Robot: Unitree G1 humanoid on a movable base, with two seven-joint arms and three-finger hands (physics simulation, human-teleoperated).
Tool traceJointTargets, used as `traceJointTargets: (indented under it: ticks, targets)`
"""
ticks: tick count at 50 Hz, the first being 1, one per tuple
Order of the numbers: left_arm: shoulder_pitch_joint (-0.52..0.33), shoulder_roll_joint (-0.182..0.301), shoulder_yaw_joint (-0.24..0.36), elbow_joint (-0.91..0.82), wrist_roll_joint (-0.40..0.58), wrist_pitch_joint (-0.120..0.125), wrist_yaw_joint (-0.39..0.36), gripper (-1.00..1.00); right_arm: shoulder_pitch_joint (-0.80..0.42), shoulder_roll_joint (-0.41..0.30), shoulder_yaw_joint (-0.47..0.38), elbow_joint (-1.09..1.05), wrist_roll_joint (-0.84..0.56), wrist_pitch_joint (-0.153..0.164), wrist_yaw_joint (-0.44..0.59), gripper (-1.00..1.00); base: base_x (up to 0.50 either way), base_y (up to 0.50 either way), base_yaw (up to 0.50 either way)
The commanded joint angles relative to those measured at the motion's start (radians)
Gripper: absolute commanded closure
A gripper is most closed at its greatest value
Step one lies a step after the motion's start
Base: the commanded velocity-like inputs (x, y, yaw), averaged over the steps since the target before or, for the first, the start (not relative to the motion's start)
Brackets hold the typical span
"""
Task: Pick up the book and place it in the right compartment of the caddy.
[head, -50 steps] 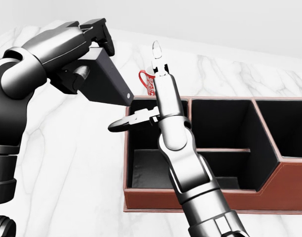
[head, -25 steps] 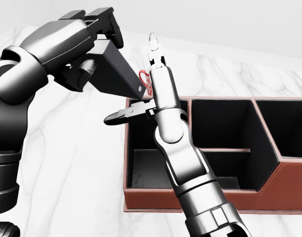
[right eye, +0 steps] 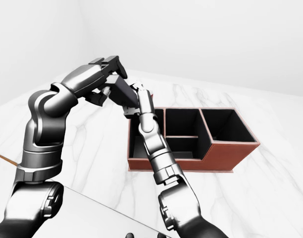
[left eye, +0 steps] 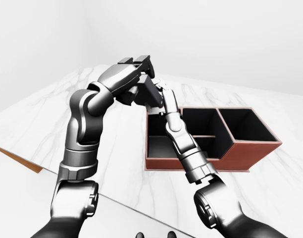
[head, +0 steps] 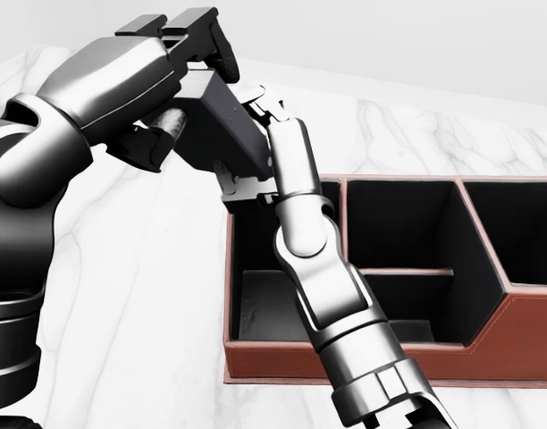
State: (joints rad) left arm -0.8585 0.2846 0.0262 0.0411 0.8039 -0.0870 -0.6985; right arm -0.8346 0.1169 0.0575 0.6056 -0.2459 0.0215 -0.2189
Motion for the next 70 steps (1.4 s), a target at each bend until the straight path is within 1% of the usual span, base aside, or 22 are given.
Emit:
traceJointTargets:
  ticks: [1, 6, 13, 14, 15, 18, 21, 23, 24, 28, 32, 35, 38, 40, 44, 61, 62, 63, 64, 66, 69, 70]
  targets:
    - [-0.011, -0.006, 0.019, -0.032, 0.026, 0.0, 0.0, 1.0, 0.006, 0.0, -0.004, 0.041, 0.0, -0.038, -0.032, 1.0, 0.0, 0.0, 0.0]
    - [-0.008, -0.007, 0.019, -0.036, 0.027, 0.0, 0.0, 1.0, -0.006, -0.001, -0.005, 0.001, 0.001, 0.016, -0.023, 1.0, 0.0, 0.0, 0.0]
    - [-0.008, -0.007, 0.016, -0.037, 0.024, 0.0, 0.0, 1.0, 0.0, -0.001, -0.005, 0.052, -0.002, -0.039, -0.038, 1.0, 0.0, 0.0, 0.0]
    - [-0.021, -0.007, 0.019, -0.032, 0.019, 0.0, 0.0, 0.37, -0.001, -0.001, -0.005, 0.05, -0.002, -0.037, -0.038, 1.0, 0.0, 0.0, 0.0]
    - [-0.018, -0.007, 0.018, -0.041, 0.015, 0.0, 0.0, -1.0, -0.001, -0.001, -0.005, 0.05, -0.001, -0.037, -0.038, 1.0, 0.0, 0.0, 0.0]
    - [0.001, -0.018, 0.016, -0.079, -0.001, 0.0, 0.0, -1.0, -0.019, -0.005, -0.009, -0.02, 0.002, 0.047, -0.02, 1.0, 0.0, 0.0, 0.0]
    - [0.007, -0.018, 0.016, -0.081, -0.008, 0.0, 0.0, -1.0, -0.005, -0.005, -0.006, 0.042, 0.001, -0.028, -0.038, 1.0, 0.0, 0.0, 0.0]
    - [0.005, -0.022, 0.016, -0.082, -0.015, 0.0, 0.0, -1.0, -0.024, -0.007, -0.009, -0.023, 0.004, 0.05, -0.02, 1.0, 0.0, 0.0, 0.0]
    - [0.01, -0.021, 0.016, -0.095, -0.019, 0.0, 0.0, -1.0, -0.004, -0.005, -0.004, 0.013, 0.001, -0.003, -0.032, 1.0, 0.0, 0.0, 0.0]
    - [0.007, -0.021, 0.018, -0.15, -0.028, 0.0, 0.0, -1.0, -0.004, -0.006, -0.006, 0.035, -0.002, -0.025, -0.043, 1.0, 0.0, 0.0, 0.0]
    - [0.027, -0.018, 0.018, -0.181, -0.036, 0.0, 0.0, -1.0, -0.023, -0.007, -0.008, -0.043, 0.003, 0.066, -0.022, 1.0, 0.0, 0.0, 0.0]
    - [0.034, -0.02, 0.02, -0.193, -0.038, 0.0, 0.0, -1.0, 0.002, -0.005, -0.003, 0.022, -0.001, -0.016, -0.041, 1.0, 0.0, 0.0, 0.0]
    - [0.011, -0.02, 0.024, -0.222, -0.046, 0.0, 0.0, -1.0, -0.003, -0.005, -0.006, 0.04, -0.002, -0.028, -0.044, 1.0, 0.0, 0.0, 0.0]
    - [0.013, -0.019, 0.027, -0.238, -0.051, 0.0, 0.0, -1.0, -0.024, -0.007, -0.01, -0.024, 0.003, 0.051, -0.025, 1.0, 0.0, 0.0, 0.0]
    - [0.001, -0.006, 0.037, -0.271, -0.069, 0.014, 0.0, -1.0, -0.02, -0.008, -0.007, -0.043, 0.004, 0.066, -0.023, 1.0, 0.0, 0.0, 0.0]
    - [-0.126, 0.12, 0.092, -0.188, -0.136, 0.098, 0.0, -1.0, -0.02, -0.008, -0.007, -0.035, 0.006, 0.063, -0.028, 1.0, 0.0, 0.0, 0.0]
    - [-0.125, 0.121, 0.095, -0.182, -0.133, 0.113, 0.0, -1.0, -0.001, -0.007, -0.003, 0.006, 0.004, 0.006, -0.04, 1.0, 0.0, 0.0, 0.0]
    - [-0.12, 0.127, 0.098, -0.165, -0.129, 0.118, 0.0, -1.0, -0.019, -0.009, -0.009, -0.019, 0.007, 0.047, -0.03, 1.0, 0.0, 0.0, 0.0]
    - [-0.114, 0.132, 0.101, -0.146, -0.129, 0.115, 0.0, -1.0, -0.001, -0.009, -0.006, 0.014, 0.004, -0.002, -0.042, 1.0, 0.0, 0.0, 0.0]
    - [-0.086, 0.145, 0.098, -0.09, -0.115, 0.091, 0.0, -1.0, -0.021, -0.01, -0.011, -0.027, 0.008, 0.057, -0.03, 1.0, 0.0, 0.0, 0.0]
    - [-0.084, 0.145, 0.103, -0.043, -0.114, 0.099, 0.0, -1.0, 0.006, -0.006, -0.005, 0.031, 0.003, -0.024, -0.05, 1.0, 0.0, 0.0, 0.0]
    - [-0.091, 0.134, 0.11, -0.011, -0.117, 0.123, 0.0, -1.0, -0.01, -0.007, -0.008, -0.015, 0.005, 0.033, -0.037, 1.0, 0.0, 0.0, 0.0]
